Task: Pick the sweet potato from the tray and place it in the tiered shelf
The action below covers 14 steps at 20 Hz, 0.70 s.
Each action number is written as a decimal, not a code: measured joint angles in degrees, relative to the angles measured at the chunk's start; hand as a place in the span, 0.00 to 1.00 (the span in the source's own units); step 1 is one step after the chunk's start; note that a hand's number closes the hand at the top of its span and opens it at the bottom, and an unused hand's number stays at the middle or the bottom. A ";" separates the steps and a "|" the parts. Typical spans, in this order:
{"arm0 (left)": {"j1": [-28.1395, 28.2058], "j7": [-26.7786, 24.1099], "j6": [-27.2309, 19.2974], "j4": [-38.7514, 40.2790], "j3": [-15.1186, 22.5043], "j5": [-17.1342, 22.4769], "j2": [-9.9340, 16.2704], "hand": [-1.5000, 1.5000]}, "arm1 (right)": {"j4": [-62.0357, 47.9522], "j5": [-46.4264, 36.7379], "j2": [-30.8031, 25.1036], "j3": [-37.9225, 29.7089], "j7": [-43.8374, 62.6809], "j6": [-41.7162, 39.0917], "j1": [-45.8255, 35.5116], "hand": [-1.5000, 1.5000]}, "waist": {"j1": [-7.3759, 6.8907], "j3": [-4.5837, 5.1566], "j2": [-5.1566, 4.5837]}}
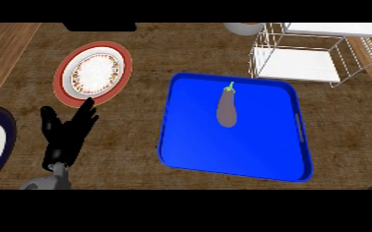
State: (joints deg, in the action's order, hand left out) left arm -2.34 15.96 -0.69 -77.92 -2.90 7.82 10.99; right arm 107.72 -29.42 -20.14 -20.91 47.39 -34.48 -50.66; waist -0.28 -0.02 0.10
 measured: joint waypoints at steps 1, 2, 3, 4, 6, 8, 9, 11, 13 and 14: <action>0.29 -0.28 0.34 -0.18 -0.02 0.04 0.10 0.50 | -2.51 0.19 -1.44 -0.83 -0.19 0.09 -1.77 1.00 | -0.09 0.00 -0.02; 0.52 0.51 0.14 -1.14 0.11 -0.07 0.11 0.50 | -4.61 0.28 -2.49 -1.31 -0.87 0.57 -2.71 1.00 | -0.15 0.01 -0.03; -0.48 0.85 0.33 -0.31 -0.28 0.09 0.35 0.50 | -6.85 0.38 -3.81 -1.83 -1.29 0.77 -4.12 1.00 | -0.12 0.01 -0.08; -0.21 1.10 0.20 -0.66 -0.12 0.10 0.01 0.50 | -9.43 0.47 -5.24 -2.43 -2.17 1.09 -5.41 1.00 | -0.21 0.02 -0.10; -0.19 1.14 0.31 -0.41 -0.10 0.16 -0.33 0.50 | -14.71 -0.03 -7.78 -2.66 -4.95 2.26 -7.39 1.00 | -0.33 0.02 -0.16; -0.32 1.78 0.12 -1.04 -0.48 0.33 -0.25 0.50 | -19.84 -0.37 -9.92 -2.74 -8.00 3.39 -8.85 1.00 | -0.44 0.02 -0.21; -0.42 1.13 0.51 -0.19 -0.70 0.34 -0.11 0.50 | -22.64 -0.69 -10.65 -2.74 -9.88 4.31 -9.28 1.00 | -0.49 0.03 -0.26; -0.49 -0.56 0.90 1.01 -1.04 0.03 -0.03 0.50 | -27.19 -1.02 -11.99 -2.11 -12.35 4.94 -10.34 1.00 | -0.52 -0.05 -0.24; -0.38 -0.54 1.22 0.87 -1.22 0.14 0.07 0.50 | -30.74 -0.72 -13.44 -1.61 -14.38 4.44 -11.35 1.00 | -0.50 -0.07 -0.20; -0.17 0.01 1.34 0.07 -1.14 0.22 0.17 0.50 | -32.83 -1.38 -13.77 -0.91 -16.02 5.18 -11.51 1.00 | -0.62 -0.04 -0.22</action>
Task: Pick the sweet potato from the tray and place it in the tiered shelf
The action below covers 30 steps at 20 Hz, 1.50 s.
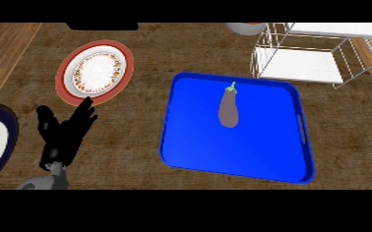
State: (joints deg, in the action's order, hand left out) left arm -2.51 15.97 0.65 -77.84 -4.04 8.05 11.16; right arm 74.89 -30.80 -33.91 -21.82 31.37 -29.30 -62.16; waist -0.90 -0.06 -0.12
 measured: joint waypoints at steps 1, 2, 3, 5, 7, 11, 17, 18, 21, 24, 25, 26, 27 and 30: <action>-0.31 0.43 0.00 0.04 -0.17 0.09 0.09 0.50 | -1.79 -0.51 -0.43 0.75 -1.43 0.38 -0.37 1.00 | -0.01 0.01 -0.03; 0.03 0.40 -0.34 -0.19 0.09 -0.27 -0.28 0.50 | -3.20 -0.59 -1.10 1.10 -2.60 0.30 -0.69 1.00 | 0.02 0.02 -0.03; 0.12 0.69 0.01 -0.52 0.05 -0.09 -0.11 0.50 | -5.38 -1.22 -1.38 1.66 -4.14 1.18 -1.12 1.00 | -0.06 0.03 -0.05; -0.94 0.67 -0.11 0.53 -0.07 -0.28 -0.30 0.50 | -9.73 -2.58 -2.03 2.74 -7.55 2.95 -1.90 1.00 | -0.13 0.01 -0.12; -0.28 0.32 0.16 -0.04 0.15 -0.48 -0.37 0.50 | -13.09 -3.77 -2.52 3.53 -10.77 4.82 -1.74 1.00 | -0.19 0.01 -0.12; -1.43 0.91 -0.45 0.70 0.33 -1.18 -0.86 0.50 | -20.54 -6.32 -2.07 4.86 -15.02 9.91 -3.60 1.00 | -0.30 0.00 -0.19; -1.74 0.07 -0.39 1.18 0.41 -1.77 -1.27 0.50 | -31.58 -9.48 -2.50 5.96 -21.40 15.92 -6.90 1.00 | -0.58 -0.06 -0.24; -1.87 0.12 -0.21 1.29 0.24 -1.64 -1.16 0.50 | -33.44 -9.74 -2.76 5.86 -22.33 16.65 -7.93 1.00 | -0.67 -0.06 -0.29; -2.21 -0.07 -0.02 1.87 0.04 -1.67 -1.25 0.50 | -37.10 -9.97 -2.97 5.50 -25.47 18.80 -9.20 1.00 | -0.61 -0.06 -0.26; -2.08 0.67 0.29 1.32 -0.09 -1.54 -0.99 0.50 | -40.26 -9.98 -3.11 5.26 -29.37 20.33 -8.96 1.00 | -0.57 -0.01 -0.28; -1.76 0.68 0.19 0.83 0.13 -1.68 -1.22 0.50 | -41.50 -10.05 -3.45 5.15 -30.06 20.46 -9.69 1.00 | -0.65 -0.04 -0.30; -1.64 0.00 0.23 1.22 -0.03 -1.61 -1.42 0.50 | -42.13 -10.06 -3.72 5.13 -30.50 20.32 -10.12 1.00 | -0.58 -0.05 -0.26; -1.64 0.66 -0.06 0.77 0.03 -1.71 -1.51 0.50 | -42.48 -10.14 -3.58 5.30 -30.43 20.24 -10.63 1.00 | -0.51 -0.04 -0.22; -1.51 0.72 -0.14 0.53 -0.05 -1.71 -1.75 0.50 | -44.54 -10.98 -4.19 5.90 -31.65 20.30 -11.25 1.00 | -0.51 0.00 -0.23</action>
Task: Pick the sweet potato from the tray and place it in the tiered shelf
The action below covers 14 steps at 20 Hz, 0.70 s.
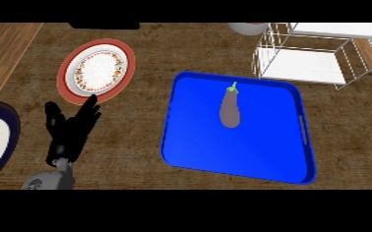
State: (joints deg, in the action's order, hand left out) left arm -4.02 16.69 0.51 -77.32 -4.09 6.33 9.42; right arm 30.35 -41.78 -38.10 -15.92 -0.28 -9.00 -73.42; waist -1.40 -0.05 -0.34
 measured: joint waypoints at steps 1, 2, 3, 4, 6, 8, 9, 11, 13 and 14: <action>-0.21 0.18 0.16 0.16 -0.29 0.26 0.14 0.50 | -0.31 -0.61 -0.61 0.57 -0.73 -0.30 -0.04 1.00 | 0.05 -0.01 -0.01; 0.25 -0.43 0.14 -0.08 -0.10 0.01 -0.05 0.50 | -1.00 -1.02 -0.86 0.83 -0.97 -0.30 -0.44 1.00 | 0.01 -0.02 -0.01; -0.14 -0.16 0.14 0.25 0.00 -0.13 -0.06 0.50 | -1.76 -0.63 -0.55 0.15 -0.37 0.46 -0.86 1.00 | -0.02 -0.04 -0.02; -0.27 -0.02 -0.14 0.15 -0.04 -0.23 -0.15 0.50 | -2.13 0.55 -0.84 -1.27 0.02 0.74 -1.13 0.00 | 0.06 -0.04 -0.01; -0.01 0.18 0.34 0.04 -0.27 0.04 0.23 0.50 | -2.68 2.16 -0.41 -3.37 1.60 2.50 -1.56 0.00 | 0.10 -0.02 0.03; -0.09 0.33 0.59 -0.03 -0.56 0.24 0.56 0.50 | -3.54 4.09 -0.61 -5.69 2.95 3.27 -2.72 0.00 | 0.01 0.00 -0.01; -0.41 1.04 0.59 -0.36 -0.56 0.33 0.64 0.50 | -4.00 4.75 -0.66 -6.47 3.55 3.66 -3.24 0.00 | -0.01 0.00 -0.01; 0.07 0.57 0.83 -0.04 -0.61 0.35 0.57 0.50 | -4.39 6.81 -0.36 -8.51 3.83 4.35 -3.40 0.00 | 0.04 0.02 0.00; 0.32 0.27 1.20 -0.13 -0.84 0.55 0.78 0.50 | -5.07 9.12 -0.98 -10.88 3.78 4.40 -3.89 0.00 | -0.01 0.00 -0.02; 0.42 -0.26 0.99 0.18 -0.91 0.37 0.61 0.50 | -5.24 10.38 -1.09 -12.04 3.55 4.30 -3.86 0.00 | 0.09 -0.02 0.01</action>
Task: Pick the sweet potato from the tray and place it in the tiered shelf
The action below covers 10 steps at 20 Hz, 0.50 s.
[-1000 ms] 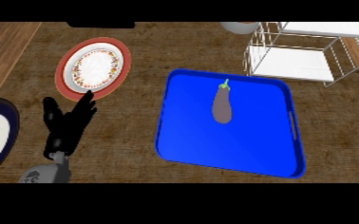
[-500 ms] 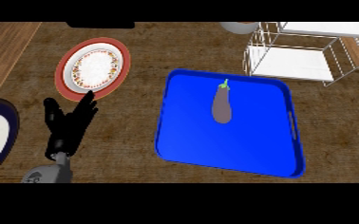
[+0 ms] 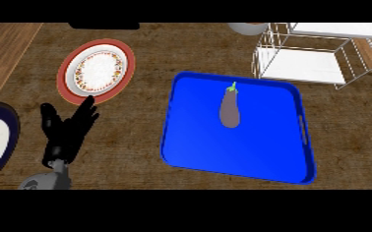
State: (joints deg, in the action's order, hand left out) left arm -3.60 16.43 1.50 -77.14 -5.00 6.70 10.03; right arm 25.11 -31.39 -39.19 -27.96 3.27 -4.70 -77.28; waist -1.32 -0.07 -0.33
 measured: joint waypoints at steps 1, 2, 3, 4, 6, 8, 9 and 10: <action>0.26 0.21 0.06 -0.54 0.31 -0.14 -0.05 0.50 | -0.28 0.89 0.13 -0.85 0.75 0.33 -0.72 0.00 | -0.07 -0.02 0.01; 0.47 -0.12 -0.10 -0.66 0.53 -0.39 -0.32 0.50 | -0.60 1.78 0.05 -1.77 1.59 0.72 -1.74 0.00 | -0.19 -0.02 -0.01; -0.11 0.23 -0.15 -0.35 0.32 -0.35 -0.14 0.50 | -1.03 2.99 -0.42 -3.03 1.56 0.72 -1.76 0.00 | -0.13 -0.01 -0.04; 0.06 0.28 -0.32 -0.57 0.51 -0.58 -0.27 0.50 | -1.45 4.03 -0.80 -4.14 1.44 1.02 -1.71 0.00 | -0.17 -0.01 -0.07; -0.03 0.14 -0.21 -0.27 0.28 -0.60 -0.08 0.50 | -1.65 5.81 -1.29 -5.82 2.37 1.74 -2.43 0.00 | -0.06 -0.02 -0.05; -0.35 1.02 -0.75 -0.79 0.60 -0.77 -0.56 0.50 | -1.92 6.62 -2.43 -7.03 2.77 3.90 -2.90 0.00 | -0.20 0.01 -0.12; -0.30 0.94 -0.66 -0.61 0.48 -0.71 -0.51 0.50 | -1.94 6.88 -3.18 -7.41 3.31 4.70 -3.38 0.00 | -0.19 0.02 -0.13; -0.19 0.51 -0.62 -0.54 0.50 -0.83 -0.53 0.50 | -1.96 7.06 -3.84 -7.75 3.31 5.70 -3.35 0.00 | -0.20 0.03 -0.13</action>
State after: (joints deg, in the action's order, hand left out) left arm -3.79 16.94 0.88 -77.67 -4.50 5.87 9.50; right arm 23.15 -24.34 -43.03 -35.72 6.58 1.00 -80.63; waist -1.51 -0.04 -0.47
